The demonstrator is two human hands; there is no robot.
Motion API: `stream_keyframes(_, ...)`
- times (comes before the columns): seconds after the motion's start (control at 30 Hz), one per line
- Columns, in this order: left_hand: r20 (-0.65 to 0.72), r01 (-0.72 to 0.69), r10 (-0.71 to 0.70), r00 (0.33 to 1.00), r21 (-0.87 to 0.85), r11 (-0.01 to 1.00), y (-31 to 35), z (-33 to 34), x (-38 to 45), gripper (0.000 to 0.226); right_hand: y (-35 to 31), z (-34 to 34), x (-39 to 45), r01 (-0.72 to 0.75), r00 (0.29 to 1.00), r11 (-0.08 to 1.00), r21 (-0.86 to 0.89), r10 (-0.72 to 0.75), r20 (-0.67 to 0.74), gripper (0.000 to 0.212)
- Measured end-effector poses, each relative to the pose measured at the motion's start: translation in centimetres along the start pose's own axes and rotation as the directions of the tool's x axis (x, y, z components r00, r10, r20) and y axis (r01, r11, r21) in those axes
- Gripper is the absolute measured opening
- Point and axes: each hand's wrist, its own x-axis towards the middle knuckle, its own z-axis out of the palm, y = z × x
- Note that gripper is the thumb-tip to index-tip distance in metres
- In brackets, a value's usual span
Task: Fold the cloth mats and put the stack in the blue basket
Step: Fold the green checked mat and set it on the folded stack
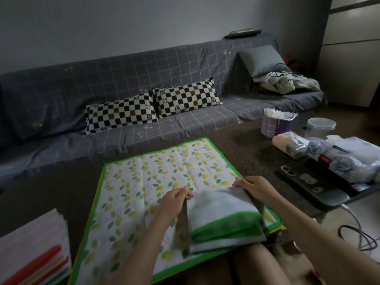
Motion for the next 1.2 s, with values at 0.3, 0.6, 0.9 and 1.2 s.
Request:
stream_keyframes(0.3, 0.037, -0.172, 0.170, 0.985, 0.345, 0.923, 0.0, 1.3, -0.4, 0.029, -0.1, 1.4, -1.4, 0.314, 0.947, 0.817, -0.484, -0.306, 0.098, 0.022)
stream_keyframes(0.6, 0.230, -0.267, 0.142, 0.963, 0.734, 0.625, 1.9, 4.6, -1.1, 0.056, -1.0, 2.3, -0.9, 0.238, 0.970, 0.627, -0.742, -0.186, 0.154, 0.042)
stream_keyframes(0.9, 0.259, -0.274, 0.097, 0.961, 0.842, 0.465, 0.3, 6.7, -2.5, 0.073, 1.1, 6.0, -4.4, 0.166, 0.984, 0.606, -0.778, -0.153, 0.091, 0.063)
stream_keyframes(1.2, -0.110, 0.158, -0.114, 0.987, 0.699, 0.697, -0.2, 5.6, -3.8, 0.082, 2.2, 4.7, -4.4, -0.003, 0.998, 0.644, -0.765, -0.042, -0.039, 0.070)
